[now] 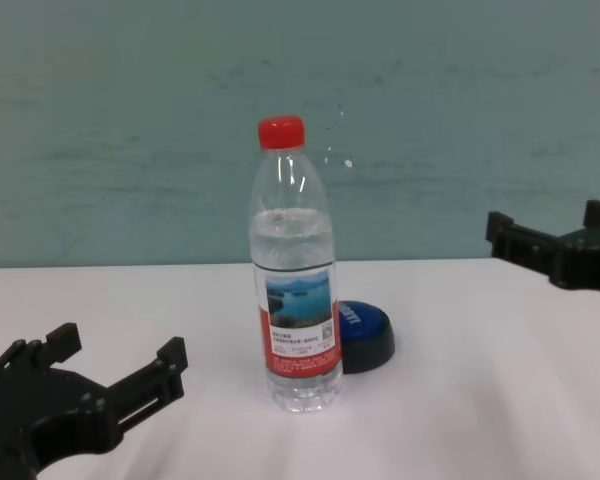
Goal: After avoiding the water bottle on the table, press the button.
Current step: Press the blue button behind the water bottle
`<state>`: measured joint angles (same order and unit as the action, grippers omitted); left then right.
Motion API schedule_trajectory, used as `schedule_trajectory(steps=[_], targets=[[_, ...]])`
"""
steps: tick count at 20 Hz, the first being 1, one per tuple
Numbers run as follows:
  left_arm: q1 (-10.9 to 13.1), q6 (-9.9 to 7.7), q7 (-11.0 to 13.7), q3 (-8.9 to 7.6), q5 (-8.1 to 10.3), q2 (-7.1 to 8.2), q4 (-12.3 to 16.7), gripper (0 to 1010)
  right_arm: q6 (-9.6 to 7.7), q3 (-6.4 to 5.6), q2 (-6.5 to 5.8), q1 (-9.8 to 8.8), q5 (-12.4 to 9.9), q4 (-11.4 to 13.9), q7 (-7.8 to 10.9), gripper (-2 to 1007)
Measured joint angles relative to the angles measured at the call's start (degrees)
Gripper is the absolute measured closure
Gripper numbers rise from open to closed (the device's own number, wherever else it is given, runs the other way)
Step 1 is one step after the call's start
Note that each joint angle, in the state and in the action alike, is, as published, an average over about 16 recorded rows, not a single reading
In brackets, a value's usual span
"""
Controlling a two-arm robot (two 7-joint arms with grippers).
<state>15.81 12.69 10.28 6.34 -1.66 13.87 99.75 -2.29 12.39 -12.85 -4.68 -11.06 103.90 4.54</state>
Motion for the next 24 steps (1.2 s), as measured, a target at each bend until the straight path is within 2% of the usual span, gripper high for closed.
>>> schedule_trajectory(steps=[6,12,18,24], targets=[[0.0,0.00,0.0,0.00,0.01,0.00,0.0,10,-3.63,-0.63,-2.91,-2.34,-1.0,5.2,4.79,1],[0.0,0.00,0.0,0.00,0.01,0.00,0.0,10,-4.81,-0.81,-5.17,-5.76,-2.1,8.8,8.11,1],[0.0,-0.01,0.0,0.00,0.01,0.00,0.0,10,-3.97,-0.11,-6.49,-8.10,-3.6,9.1,10.12,1],[0.0,-0.01,0.0,0.00,0.00,0.00,0.0,10,-3.01,1.61,-7.81,-8.38,-3.1,6.9,11.20,1]])
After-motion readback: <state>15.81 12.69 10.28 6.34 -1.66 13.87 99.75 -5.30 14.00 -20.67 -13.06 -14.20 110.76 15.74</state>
